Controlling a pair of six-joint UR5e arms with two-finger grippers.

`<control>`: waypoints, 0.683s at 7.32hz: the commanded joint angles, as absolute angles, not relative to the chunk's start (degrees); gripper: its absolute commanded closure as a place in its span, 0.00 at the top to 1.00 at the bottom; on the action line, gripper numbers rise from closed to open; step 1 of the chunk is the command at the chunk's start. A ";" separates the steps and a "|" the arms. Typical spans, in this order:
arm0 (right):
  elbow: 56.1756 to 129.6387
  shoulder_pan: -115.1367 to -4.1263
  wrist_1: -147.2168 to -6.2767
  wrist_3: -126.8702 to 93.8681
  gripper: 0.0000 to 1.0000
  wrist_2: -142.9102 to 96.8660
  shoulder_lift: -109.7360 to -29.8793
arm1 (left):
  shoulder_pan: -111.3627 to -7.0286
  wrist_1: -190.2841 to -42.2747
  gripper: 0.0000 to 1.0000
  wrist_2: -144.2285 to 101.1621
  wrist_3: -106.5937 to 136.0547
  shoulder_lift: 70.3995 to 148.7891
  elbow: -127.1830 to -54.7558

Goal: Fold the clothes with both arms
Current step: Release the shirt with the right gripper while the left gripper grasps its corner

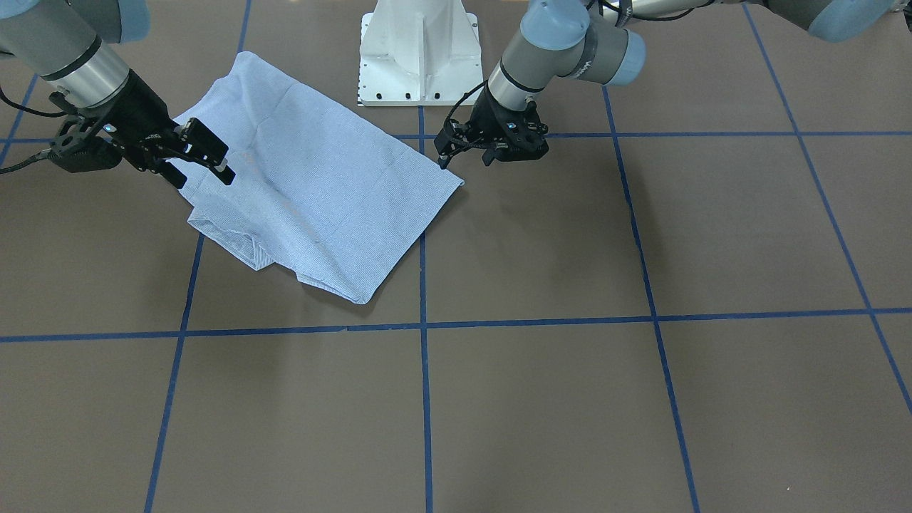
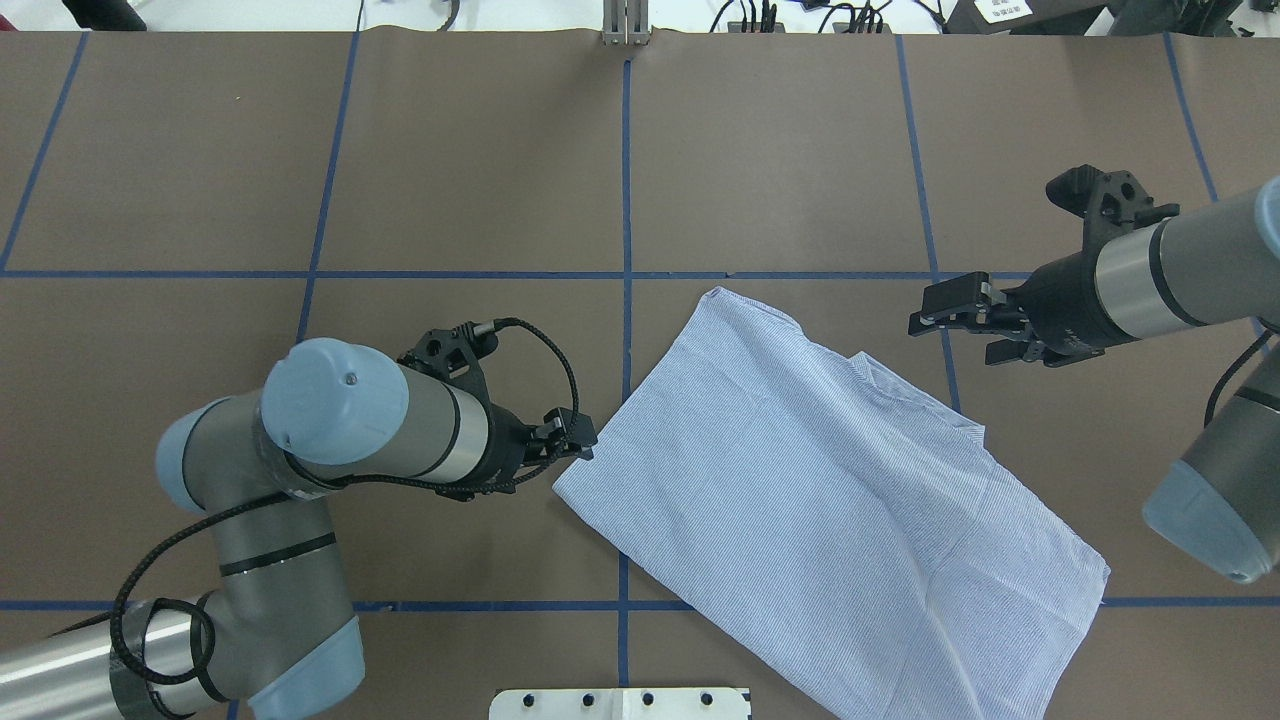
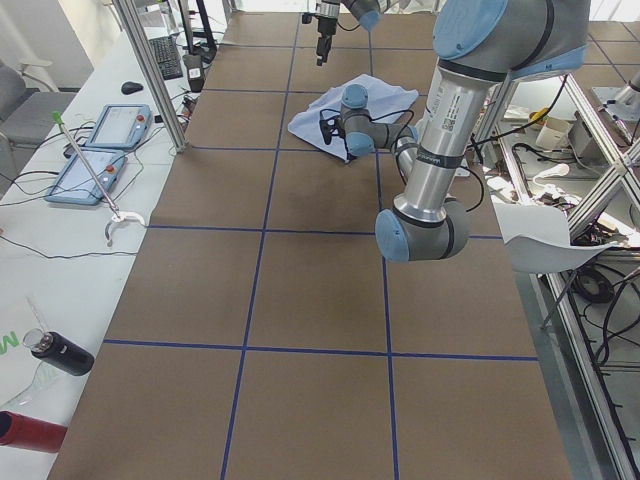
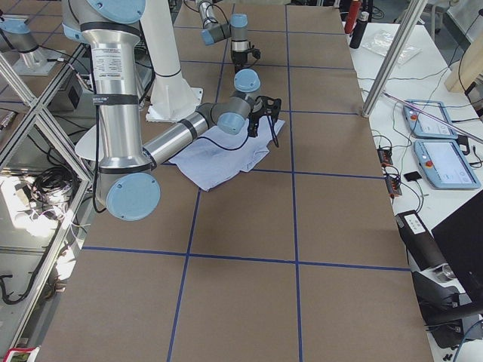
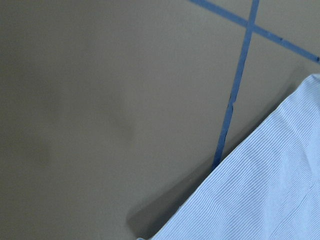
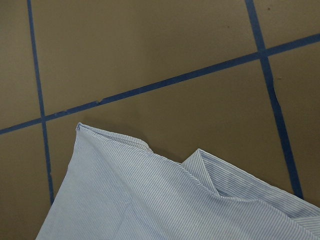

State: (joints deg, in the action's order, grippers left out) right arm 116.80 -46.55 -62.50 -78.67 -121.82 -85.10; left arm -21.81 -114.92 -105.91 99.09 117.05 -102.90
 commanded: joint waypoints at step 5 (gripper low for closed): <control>116.10 -46.32 -62.58 -78.58 1.00 -121.99 -84.11 | -21.09 -114.96 0.62 -103.71 99.67 119.62 -98.00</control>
